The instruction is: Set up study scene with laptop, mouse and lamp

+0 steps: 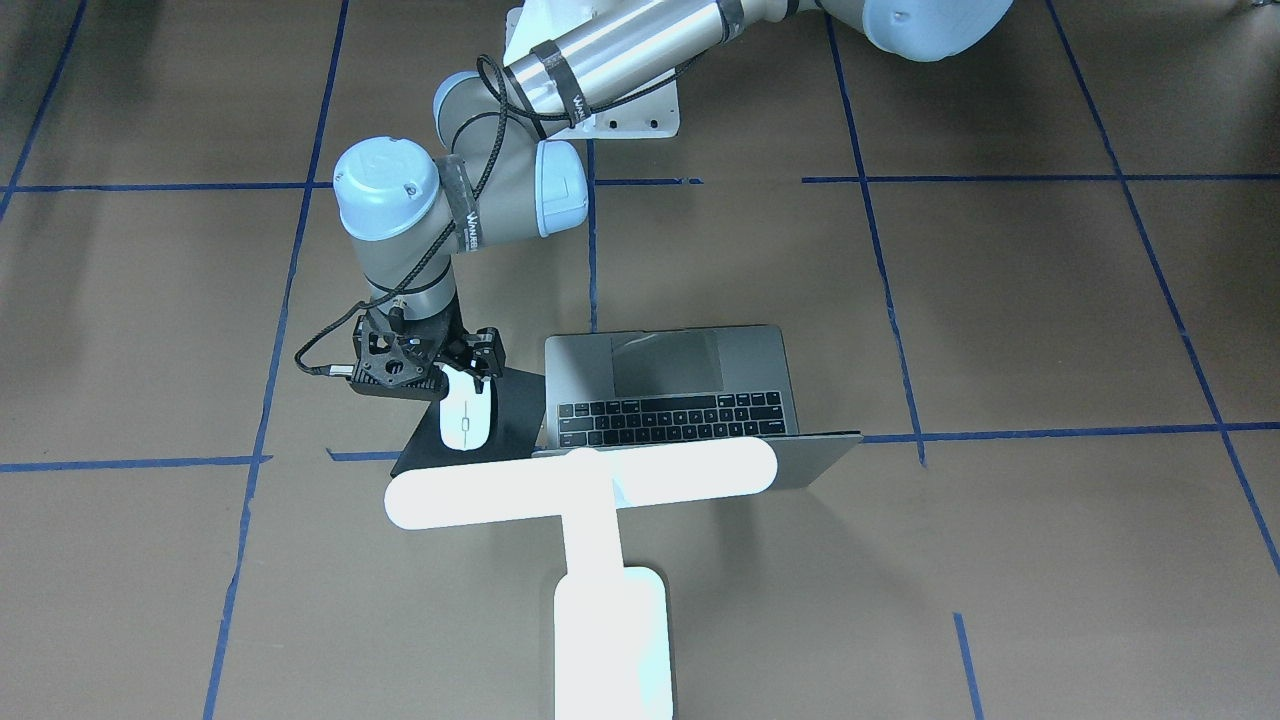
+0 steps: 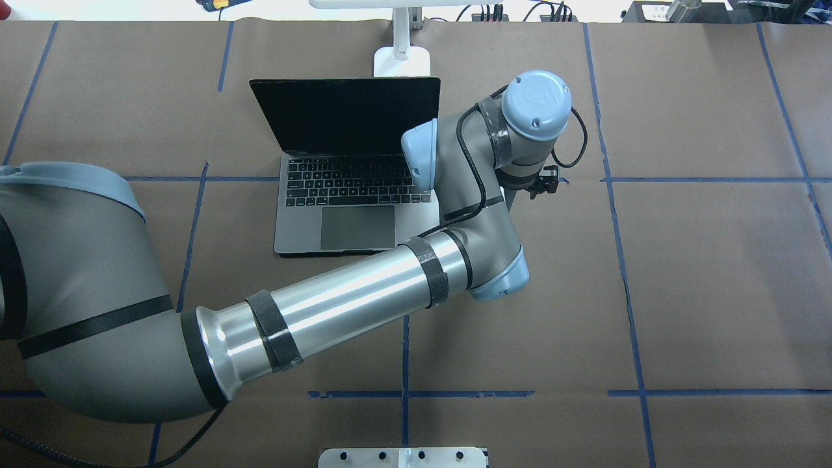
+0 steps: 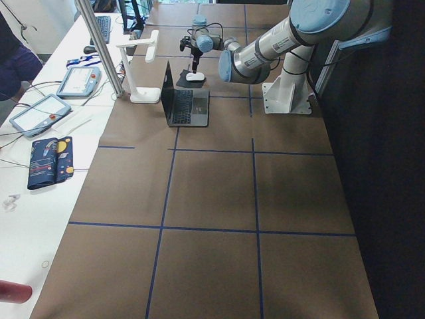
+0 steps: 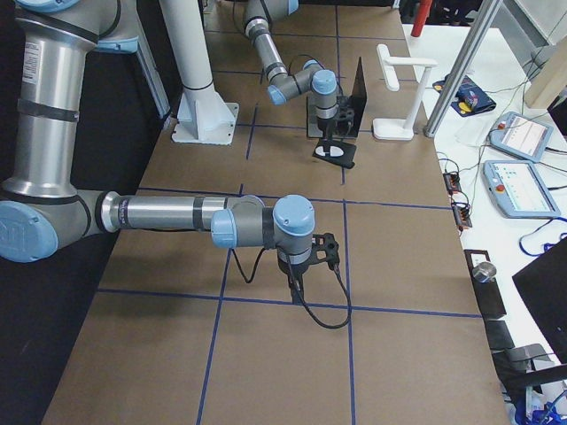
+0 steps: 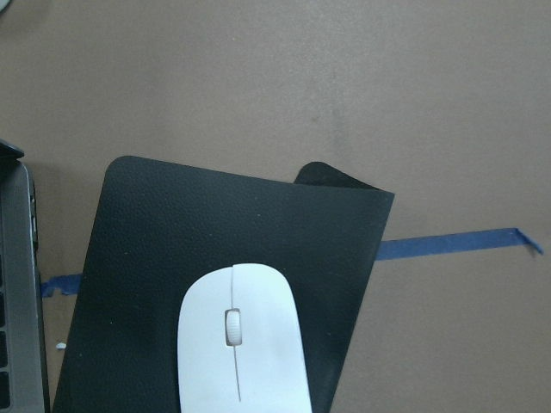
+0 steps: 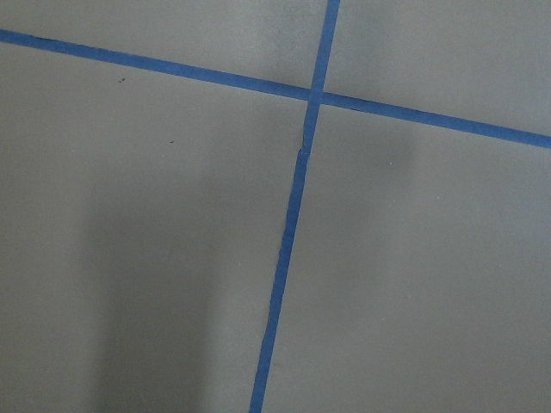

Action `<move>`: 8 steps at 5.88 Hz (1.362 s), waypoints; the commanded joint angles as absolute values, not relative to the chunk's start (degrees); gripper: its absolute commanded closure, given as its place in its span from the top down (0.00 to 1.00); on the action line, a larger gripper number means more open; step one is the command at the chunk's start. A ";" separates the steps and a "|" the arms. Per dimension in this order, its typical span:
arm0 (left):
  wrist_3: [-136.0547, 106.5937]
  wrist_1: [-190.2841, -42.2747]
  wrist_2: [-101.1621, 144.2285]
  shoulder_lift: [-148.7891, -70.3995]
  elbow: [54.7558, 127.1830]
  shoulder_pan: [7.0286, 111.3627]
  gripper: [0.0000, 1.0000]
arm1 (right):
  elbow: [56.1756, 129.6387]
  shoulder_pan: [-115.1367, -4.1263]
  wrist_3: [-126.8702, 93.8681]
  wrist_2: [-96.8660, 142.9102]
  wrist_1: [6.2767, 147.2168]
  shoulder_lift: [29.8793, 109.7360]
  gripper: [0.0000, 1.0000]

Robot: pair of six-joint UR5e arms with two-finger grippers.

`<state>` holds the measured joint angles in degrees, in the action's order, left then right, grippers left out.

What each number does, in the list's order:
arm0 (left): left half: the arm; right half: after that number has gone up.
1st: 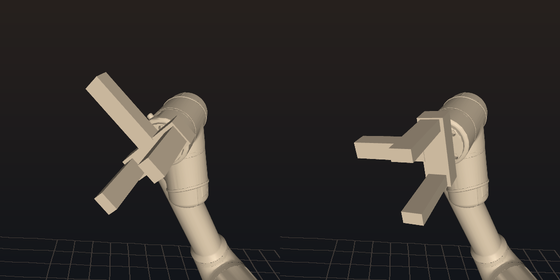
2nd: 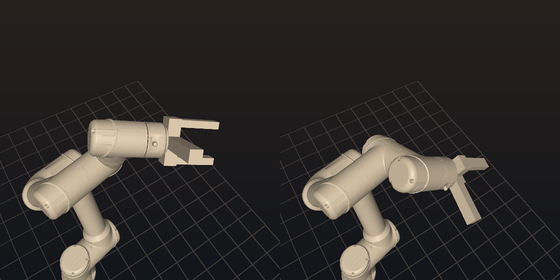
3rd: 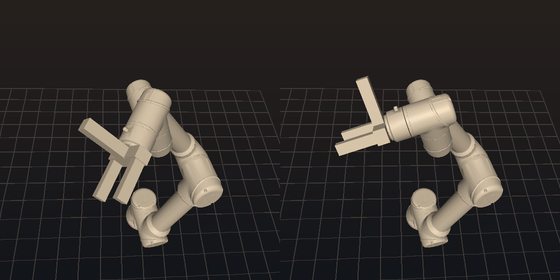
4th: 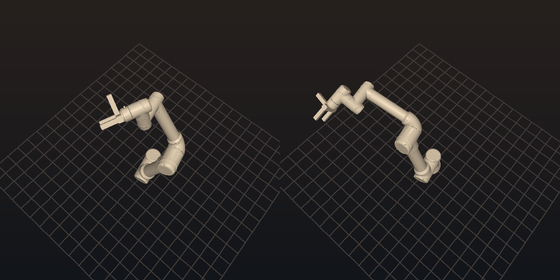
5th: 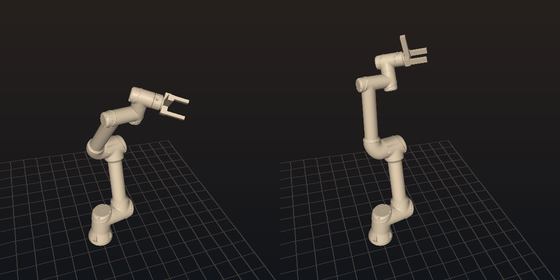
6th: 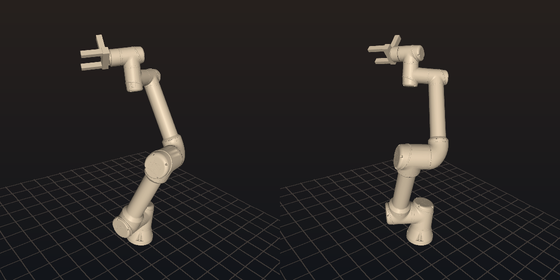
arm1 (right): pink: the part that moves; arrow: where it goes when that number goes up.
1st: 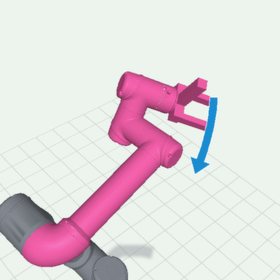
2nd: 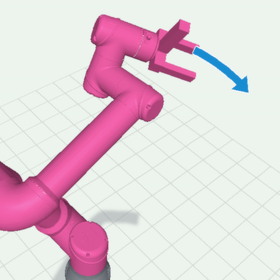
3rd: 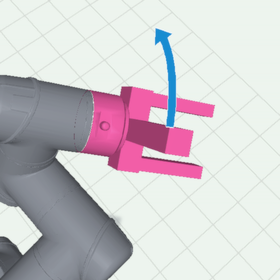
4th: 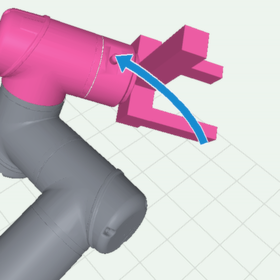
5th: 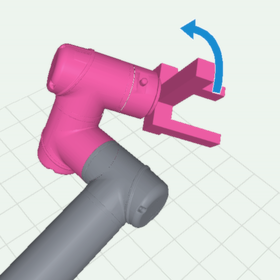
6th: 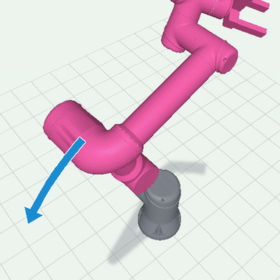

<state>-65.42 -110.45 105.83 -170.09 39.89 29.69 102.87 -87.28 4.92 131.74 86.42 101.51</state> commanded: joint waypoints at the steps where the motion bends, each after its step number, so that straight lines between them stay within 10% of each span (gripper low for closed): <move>1: -63.65 -106.38 108.62 -163.70 50.19 31.63 1.00 | 102.74 -87.28 4.92 131.66 86.40 101.51 1.00; 4: -52.07 -89.33 109.51 -141.49 86.56 34.35 1.00 | 102.65 -87.19 -2.61 131.75 86.40 101.51 1.00; 8: -29.88 -89.12 120.65 -116.08 105.80 47.94 1.00 | 102.48 -86.22 -3.16 131.66 86.40 101.51 1.00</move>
